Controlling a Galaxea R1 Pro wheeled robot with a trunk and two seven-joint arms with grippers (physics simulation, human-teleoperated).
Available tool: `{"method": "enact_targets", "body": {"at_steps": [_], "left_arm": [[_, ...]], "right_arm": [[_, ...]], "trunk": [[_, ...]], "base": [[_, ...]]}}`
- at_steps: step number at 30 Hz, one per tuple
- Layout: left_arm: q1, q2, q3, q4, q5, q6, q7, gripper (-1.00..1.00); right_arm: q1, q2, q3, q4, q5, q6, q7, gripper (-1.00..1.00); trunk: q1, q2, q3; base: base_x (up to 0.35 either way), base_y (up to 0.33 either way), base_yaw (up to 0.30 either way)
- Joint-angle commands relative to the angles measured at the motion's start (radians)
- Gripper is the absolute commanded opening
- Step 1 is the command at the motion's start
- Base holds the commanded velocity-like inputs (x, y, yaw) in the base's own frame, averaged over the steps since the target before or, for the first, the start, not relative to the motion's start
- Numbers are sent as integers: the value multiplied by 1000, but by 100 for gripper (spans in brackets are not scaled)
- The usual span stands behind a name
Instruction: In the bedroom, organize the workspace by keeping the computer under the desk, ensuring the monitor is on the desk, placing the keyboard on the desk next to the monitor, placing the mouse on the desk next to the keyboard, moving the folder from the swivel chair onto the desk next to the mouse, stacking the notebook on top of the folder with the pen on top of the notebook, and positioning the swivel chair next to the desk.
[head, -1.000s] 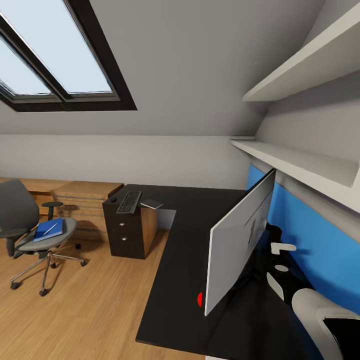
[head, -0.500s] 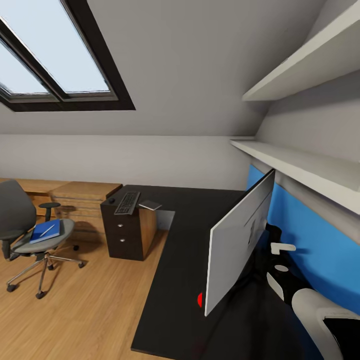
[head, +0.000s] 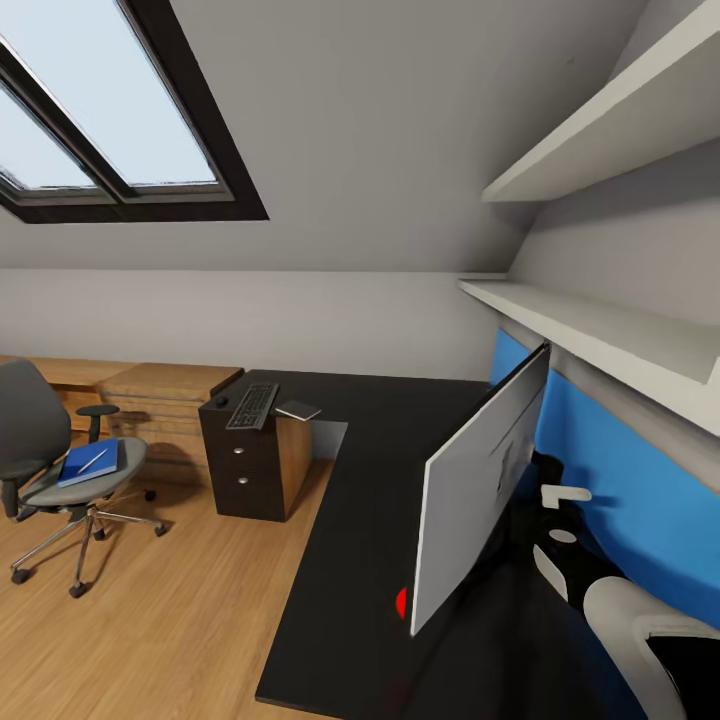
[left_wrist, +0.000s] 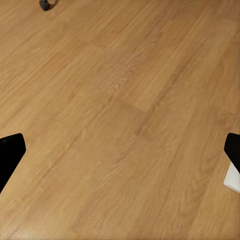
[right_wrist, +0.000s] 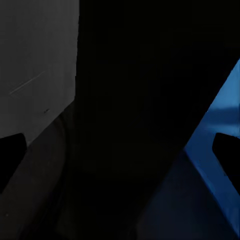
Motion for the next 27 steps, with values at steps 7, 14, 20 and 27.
{"method": "enact_targets", "body": {"at_steps": [7, 14, 20, 27], "left_arm": [[0, 0, -3, -2, 4, -1, 2, 100], [1, 0, -3, -2, 4, -1, 2, 100], [0, 0, -3, -2, 4, -1, 1, 100], [0, 0, -3, -2, 4, -1, 1, 100]], "right_arm": [[-1, 0, 4, 1, -4, -3, -3, 100], [-1, 0, 4, 1, -5, -3, -4, 100], [-1, 0, 4, 0, -4, -3, -4, 100], [-1, 0, 4, 1, -5, -3, -4, 100]], "trunk": [[0, -1, -1], [0, -1, -1], [0, -1, -1], [0, -1, -1]], "base": [[0, 0, 0], [0, 0, 0], [-41, 0, 0], [-272, 0, 0]]}}
